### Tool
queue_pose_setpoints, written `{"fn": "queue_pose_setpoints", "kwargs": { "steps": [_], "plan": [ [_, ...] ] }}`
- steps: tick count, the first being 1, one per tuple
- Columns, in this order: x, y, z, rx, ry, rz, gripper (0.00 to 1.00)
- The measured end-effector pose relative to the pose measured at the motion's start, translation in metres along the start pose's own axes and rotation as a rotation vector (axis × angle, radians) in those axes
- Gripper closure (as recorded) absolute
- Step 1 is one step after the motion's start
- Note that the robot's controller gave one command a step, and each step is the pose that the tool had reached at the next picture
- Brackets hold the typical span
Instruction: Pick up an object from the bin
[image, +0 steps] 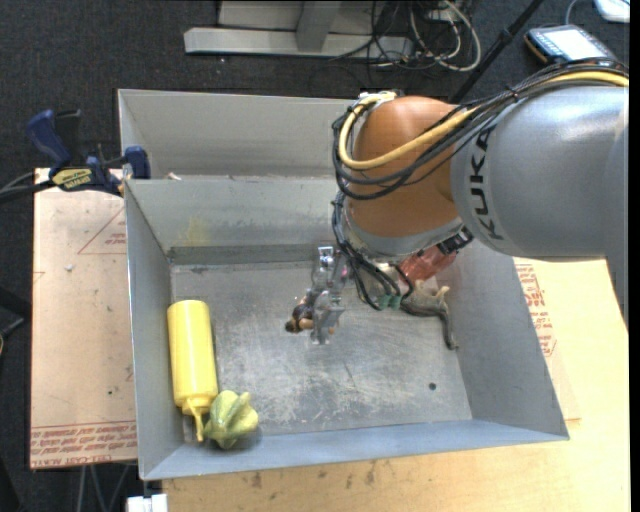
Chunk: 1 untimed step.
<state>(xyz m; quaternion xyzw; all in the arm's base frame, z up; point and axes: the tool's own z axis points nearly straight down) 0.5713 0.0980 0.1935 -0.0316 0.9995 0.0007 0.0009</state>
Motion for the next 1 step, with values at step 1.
{"fn": "queue_pose_setpoints", "kwargs": {
  "steps": [1],
  "plan": [
    [0.0007, 0.0131, -0.0359, 0.001, 0.003, -0.024, 1.0]
  ]
}}
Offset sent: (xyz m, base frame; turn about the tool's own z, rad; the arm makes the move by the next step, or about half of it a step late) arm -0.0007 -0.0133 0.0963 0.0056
